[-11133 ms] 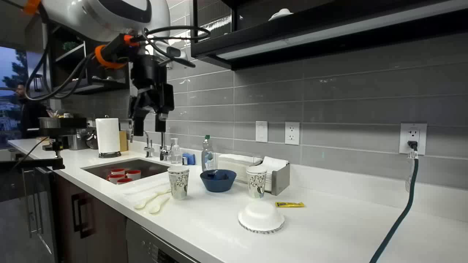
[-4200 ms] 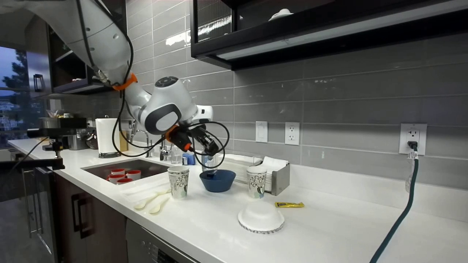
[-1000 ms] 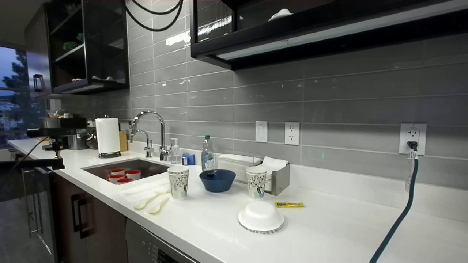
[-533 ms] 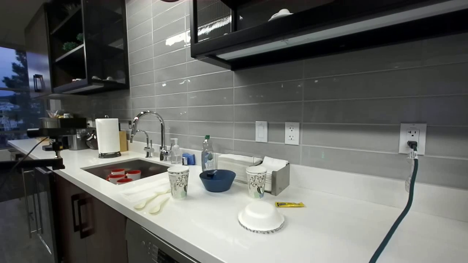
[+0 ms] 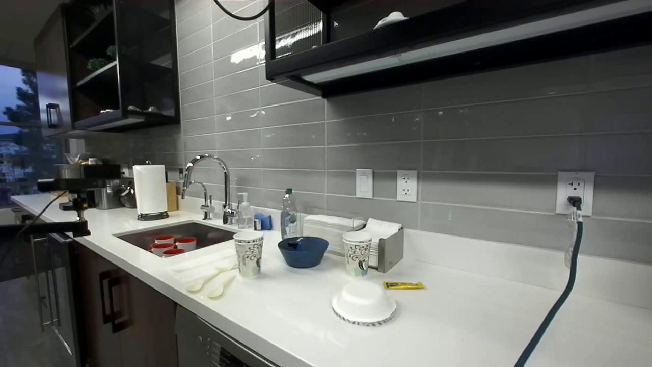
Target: Lift the black lid for the bottle from the blue bowl and put it in the cabinet on top
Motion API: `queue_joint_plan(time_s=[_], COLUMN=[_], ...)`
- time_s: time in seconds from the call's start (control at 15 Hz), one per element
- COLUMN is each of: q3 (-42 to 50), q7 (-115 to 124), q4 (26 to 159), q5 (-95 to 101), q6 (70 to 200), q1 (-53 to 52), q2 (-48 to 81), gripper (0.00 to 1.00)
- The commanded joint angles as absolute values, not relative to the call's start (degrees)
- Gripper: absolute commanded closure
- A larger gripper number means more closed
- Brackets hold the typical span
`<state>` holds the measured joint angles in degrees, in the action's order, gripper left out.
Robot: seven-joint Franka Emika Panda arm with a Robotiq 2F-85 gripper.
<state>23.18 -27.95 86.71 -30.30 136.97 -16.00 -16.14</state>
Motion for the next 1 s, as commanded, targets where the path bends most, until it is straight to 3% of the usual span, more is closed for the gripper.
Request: queue_joint_plan(time_s=[0.0,0.87,0.93], q3=[20.5,10.2,12.1], q7=[-33.5,-39.8,-39.5], q4=[84.1,75.5,75.6], q5=[-35.3,-36.9,-36.0], q6=[135.8,133.4,133.5], q1=[-14.2,-5.2,-7.5], q2=[-12.4,-1.6,-1.6], gripper=[0.96,0.96,0.72])
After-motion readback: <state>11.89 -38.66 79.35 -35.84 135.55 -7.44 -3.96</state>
